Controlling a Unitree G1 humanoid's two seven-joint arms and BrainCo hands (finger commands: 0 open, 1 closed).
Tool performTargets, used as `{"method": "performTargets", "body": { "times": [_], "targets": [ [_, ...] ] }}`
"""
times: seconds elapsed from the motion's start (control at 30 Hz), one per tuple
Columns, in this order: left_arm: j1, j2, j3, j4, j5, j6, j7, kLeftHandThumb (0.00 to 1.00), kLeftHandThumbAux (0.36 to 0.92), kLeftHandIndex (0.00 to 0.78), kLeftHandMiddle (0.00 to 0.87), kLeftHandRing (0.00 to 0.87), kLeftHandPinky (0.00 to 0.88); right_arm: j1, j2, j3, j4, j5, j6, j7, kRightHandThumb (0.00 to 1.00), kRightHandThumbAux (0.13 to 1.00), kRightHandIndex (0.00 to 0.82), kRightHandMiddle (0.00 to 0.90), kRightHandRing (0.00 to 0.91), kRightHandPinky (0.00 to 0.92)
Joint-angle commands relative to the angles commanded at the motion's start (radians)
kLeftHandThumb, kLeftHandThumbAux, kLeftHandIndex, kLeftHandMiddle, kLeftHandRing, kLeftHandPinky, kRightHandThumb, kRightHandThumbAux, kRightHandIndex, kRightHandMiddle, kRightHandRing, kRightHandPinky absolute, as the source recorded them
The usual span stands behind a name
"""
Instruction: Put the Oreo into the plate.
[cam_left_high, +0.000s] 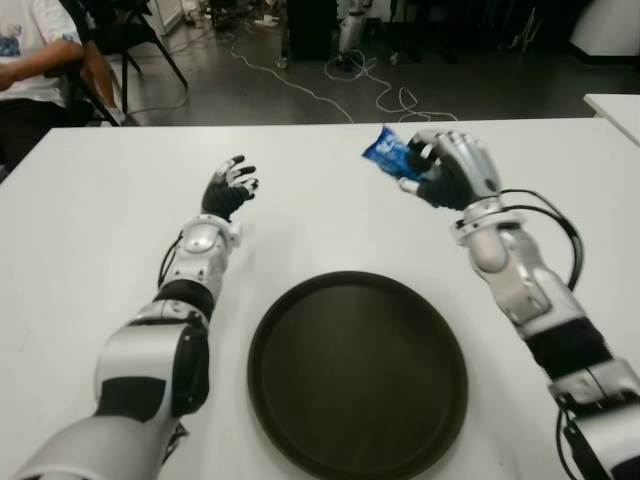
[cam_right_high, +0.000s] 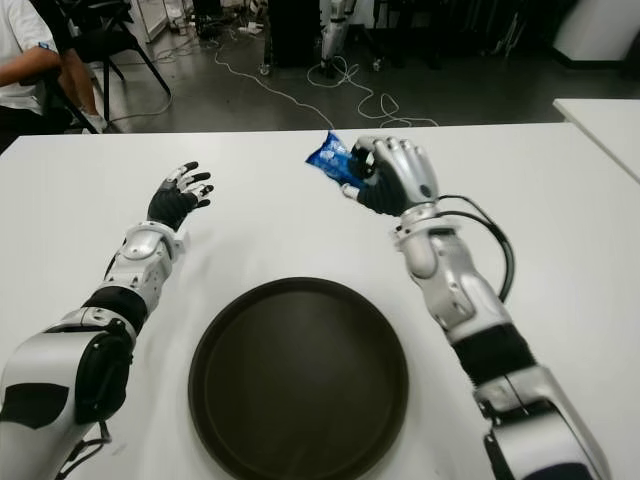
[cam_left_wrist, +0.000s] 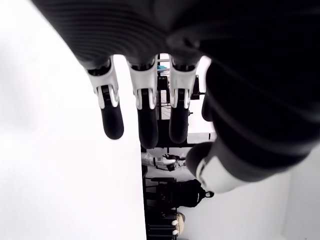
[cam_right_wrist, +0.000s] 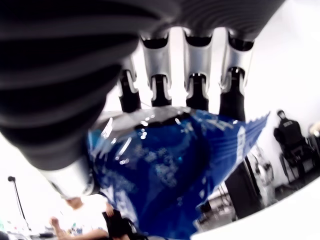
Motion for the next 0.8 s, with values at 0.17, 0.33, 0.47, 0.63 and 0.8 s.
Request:
{"method": "performTargets", "body": {
  "times": [0.17, 0.33, 0.47, 0.63, 0.8],
  "targets": [
    [0.001, 0.001, -0.001, -0.001, 0.001, -0.004, -0.001, 0.196, 0.777, 0.130, 0.212, 0.201, 0.211, 0.029, -0.006, -0.022, -0.074, 0.003, -0.019, 0.012, 0.690, 0.730, 0.433, 0.760, 0.759, 0.745],
    [0.001, 0.003, -0.003, 0.000, 0.004, -0.002, 0.002, 0.193, 0.782, 0.135, 0.214, 0.201, 0.210, 0.045, 0.001, -0.027, -0.114, 0.003, -0.052, 0.015, 0.689, 0.730, 0.433, 0.768, 0.769, 0.761],
    [0.000, 0.004, -0.003, 0.000, 0.004, -0.001, 0.002, 0.183, 0.776, 0.137, 0.213, 0.204, 0.212, 0.060, 0.002, -0.019, -0.113, 0.009, -0.110, 0.013, 0.689, 0.730, 0.433, 0.776, 0.779, 0.778],
    [0.000, 0.004, -0.003, 0.001, 0.004, 0.000, 0.004, 0.184, 0.774, 0.139, 0.217, 0.210, 0.219, 0.104, 0.009, 0.044, -0.118, 0.018, -0.217, 0.052, 0.689, 0.731, 0.433, 0.780, 0.784, 0.786],
    [0.000, 0.004, -0.002, 0.001, 0.003, 0.000, 0.003, 0.187, 0.785, 0.141, 0.216, 0.209, 0.220, 0.099, -0.035, 0.056, -0.131, 0.072, -0.261, 0.197, 0.691, 0.729, 0.433, 0.768, 0.771, 0.759]
  ]
}}
